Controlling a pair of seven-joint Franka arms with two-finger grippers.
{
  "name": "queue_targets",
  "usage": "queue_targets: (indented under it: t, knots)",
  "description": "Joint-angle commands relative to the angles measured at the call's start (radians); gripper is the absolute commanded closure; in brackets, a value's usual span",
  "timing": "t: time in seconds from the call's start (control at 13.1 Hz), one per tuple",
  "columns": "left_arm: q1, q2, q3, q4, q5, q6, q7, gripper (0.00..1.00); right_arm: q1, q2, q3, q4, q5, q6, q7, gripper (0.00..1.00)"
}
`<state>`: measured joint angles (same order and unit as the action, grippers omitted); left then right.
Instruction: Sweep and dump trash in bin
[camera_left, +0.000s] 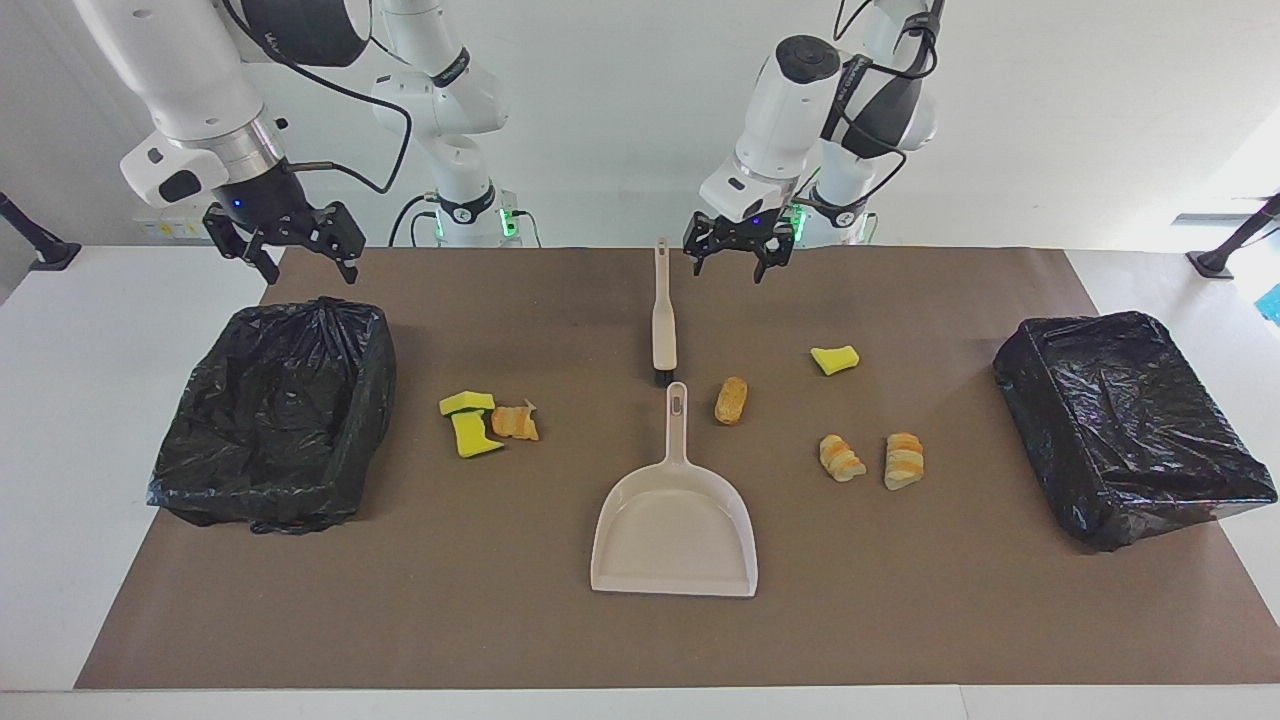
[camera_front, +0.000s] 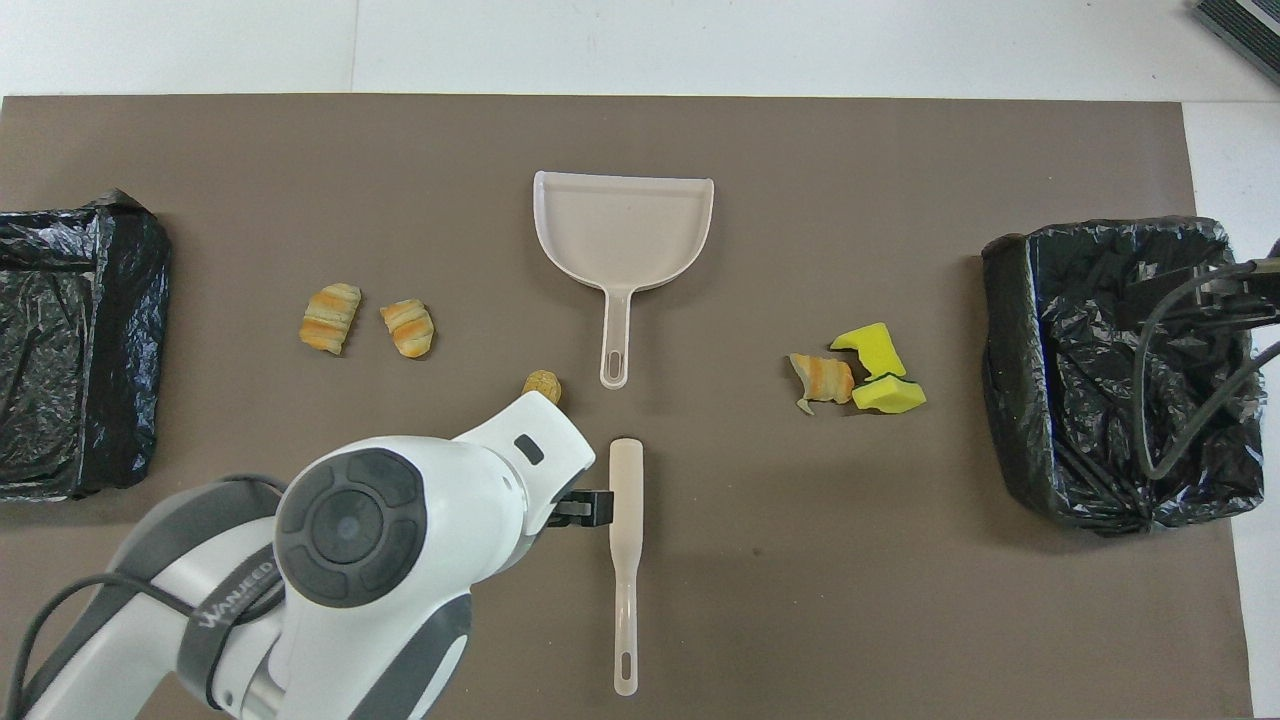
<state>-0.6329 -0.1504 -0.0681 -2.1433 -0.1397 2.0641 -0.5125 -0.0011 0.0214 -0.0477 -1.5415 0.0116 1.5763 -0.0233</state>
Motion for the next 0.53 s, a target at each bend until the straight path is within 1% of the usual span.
queue_targets:
  t: [0.0,0.08,0.15,0.23,0.3,0.38,0.46]
  knots:
    - [-0.108,-0.011,0.017,-0.152,0.029,0.152,-0.035,0.00,-0.007,-0.018,0.003,-0.014,0.010,-0.021,-0.020,0.00]
    - [-0.143,-0.011,0.016,-0.199,0.041,0.195,-0.047,0.00,-0.007,-0.026,0.003,-0.020,0.010,-0.054,-0.035,0.00]
    - [-0.168,-0.009,0.016,-0.229,0.046,0.220,-0.070,0.00,-0.007,-0.024,0.005,-0.017,0.013,-0.061,-0.052,0.00]
    - [-0.201,0.000,0.016,-0.239,0.049,0.231,-0.108,0.00,0.004,-0.026,0.015,-0.020,0.022,-0.059,-0.044,0.00]
    - [-0.244,0.032,0.016,-0.240,0.075,0.243,-0.150,0.00,0.025,-0.029,0.029,-0.025,0.021,-0.053,-0.040,0.00]
    - [-0.281,0.052,0.016,-0.240,0.106,0.273,-0.226,0.00,0.048,-0.029,0.029,-0.029,0.022,-0.009,-0.037,0.00]
    - [-0.298,0.057,0.016,-0.239,0.107,0.281,-0.300,0.00,0.078,-0.029,0.029,-0.037,0.019,0.052,-0.026,0.00]
